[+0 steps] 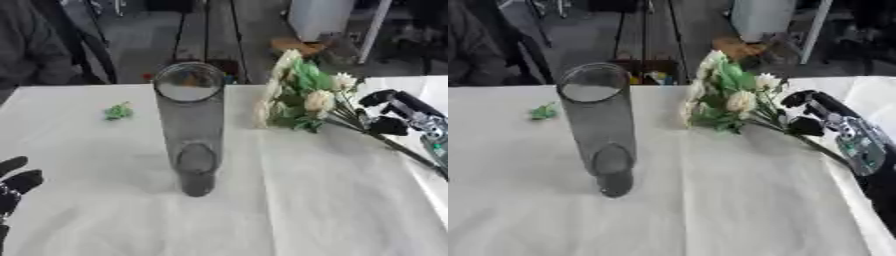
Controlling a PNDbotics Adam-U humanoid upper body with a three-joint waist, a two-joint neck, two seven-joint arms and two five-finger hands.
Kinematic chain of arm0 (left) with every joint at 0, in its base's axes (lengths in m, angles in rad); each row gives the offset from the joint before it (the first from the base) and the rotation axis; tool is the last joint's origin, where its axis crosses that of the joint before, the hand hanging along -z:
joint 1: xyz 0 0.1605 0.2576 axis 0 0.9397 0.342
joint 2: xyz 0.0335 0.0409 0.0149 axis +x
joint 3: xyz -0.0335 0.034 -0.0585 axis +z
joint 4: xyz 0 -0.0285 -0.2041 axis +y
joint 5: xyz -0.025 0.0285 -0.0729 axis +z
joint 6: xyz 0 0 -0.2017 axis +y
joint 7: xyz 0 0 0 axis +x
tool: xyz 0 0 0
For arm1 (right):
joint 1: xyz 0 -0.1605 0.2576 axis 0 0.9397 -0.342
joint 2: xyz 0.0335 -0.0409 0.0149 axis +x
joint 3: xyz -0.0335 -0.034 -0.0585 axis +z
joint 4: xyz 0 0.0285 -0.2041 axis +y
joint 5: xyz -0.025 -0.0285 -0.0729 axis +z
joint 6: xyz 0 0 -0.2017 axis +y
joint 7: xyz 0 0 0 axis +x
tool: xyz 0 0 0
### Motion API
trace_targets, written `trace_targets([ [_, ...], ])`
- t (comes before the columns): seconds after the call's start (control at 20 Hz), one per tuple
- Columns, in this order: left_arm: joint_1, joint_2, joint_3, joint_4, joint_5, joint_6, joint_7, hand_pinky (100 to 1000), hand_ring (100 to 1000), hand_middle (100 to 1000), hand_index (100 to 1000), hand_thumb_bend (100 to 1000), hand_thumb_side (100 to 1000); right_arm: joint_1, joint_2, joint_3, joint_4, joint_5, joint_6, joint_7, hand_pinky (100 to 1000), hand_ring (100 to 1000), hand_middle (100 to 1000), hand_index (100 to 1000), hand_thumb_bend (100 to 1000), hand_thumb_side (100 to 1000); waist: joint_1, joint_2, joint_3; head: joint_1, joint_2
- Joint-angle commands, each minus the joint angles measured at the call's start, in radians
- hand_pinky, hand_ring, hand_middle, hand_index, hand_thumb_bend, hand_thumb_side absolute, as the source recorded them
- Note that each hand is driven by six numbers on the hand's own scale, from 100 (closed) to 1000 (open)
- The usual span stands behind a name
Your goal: Arrange flowers into the vase.
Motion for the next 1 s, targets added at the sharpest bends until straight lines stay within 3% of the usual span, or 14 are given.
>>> trace_targets([
  [0.05,-0.013,0.006,0.001,-0.017,0.005,-0.001,-0.006,858,788,811,840,893,618,-0.011,-0.033,-0.015,0.003,-0.012,-0.009,0.002,759,872,752,825,212,522,-0.002,-0.012,0.002,0.001,-0.009],
  [1.0,-0.015,0.005,-0.001,-0.015,0.008,-0.001,-0.014,858,789,811,840,890,619,0.01,-0.041,-0.03,0.018,-0.042,-0.022,0.025,762,878,764,835,272,573,-0.004,-0.006,-0.004,0.008,-0.009],
])
